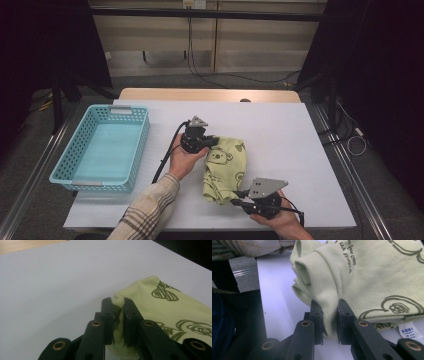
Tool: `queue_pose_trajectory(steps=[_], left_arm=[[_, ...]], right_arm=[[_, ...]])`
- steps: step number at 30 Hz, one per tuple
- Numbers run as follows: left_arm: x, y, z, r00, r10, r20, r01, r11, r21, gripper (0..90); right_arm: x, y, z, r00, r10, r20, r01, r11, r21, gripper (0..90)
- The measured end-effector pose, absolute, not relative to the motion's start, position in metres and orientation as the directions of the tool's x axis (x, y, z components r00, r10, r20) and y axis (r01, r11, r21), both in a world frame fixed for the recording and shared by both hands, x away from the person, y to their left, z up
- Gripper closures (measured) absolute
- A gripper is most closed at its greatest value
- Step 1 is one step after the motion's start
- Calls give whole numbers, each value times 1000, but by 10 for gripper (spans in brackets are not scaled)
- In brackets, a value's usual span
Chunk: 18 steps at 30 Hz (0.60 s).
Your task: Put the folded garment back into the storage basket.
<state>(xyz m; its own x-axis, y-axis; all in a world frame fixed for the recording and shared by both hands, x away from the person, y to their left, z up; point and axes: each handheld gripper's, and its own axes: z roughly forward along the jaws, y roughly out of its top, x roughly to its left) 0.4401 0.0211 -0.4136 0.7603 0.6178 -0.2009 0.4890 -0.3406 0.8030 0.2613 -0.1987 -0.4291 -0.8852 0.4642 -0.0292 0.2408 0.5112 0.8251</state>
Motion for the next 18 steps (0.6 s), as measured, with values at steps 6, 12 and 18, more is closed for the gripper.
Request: queue_pose_trajectory(steps=[6, 12, 18], left_arm=[[440, 21, -406, 762, 617, -197, 483, -338, 808, 814], [439, 21, -397, 764, 618, -184, 468, -335, 818, 814], [442, 24, -390, 765, 619, -176, 456, -328, 827, 814]], right_arm=[[261, -200, -426, -881, 472, -14, 245, 483, 841, 782], [260, -199, -423, -878, 478, -21, 237, 472, 849, 782], [263, -196, -419, -878, 478, -31, 223, 464, 857, 782]])
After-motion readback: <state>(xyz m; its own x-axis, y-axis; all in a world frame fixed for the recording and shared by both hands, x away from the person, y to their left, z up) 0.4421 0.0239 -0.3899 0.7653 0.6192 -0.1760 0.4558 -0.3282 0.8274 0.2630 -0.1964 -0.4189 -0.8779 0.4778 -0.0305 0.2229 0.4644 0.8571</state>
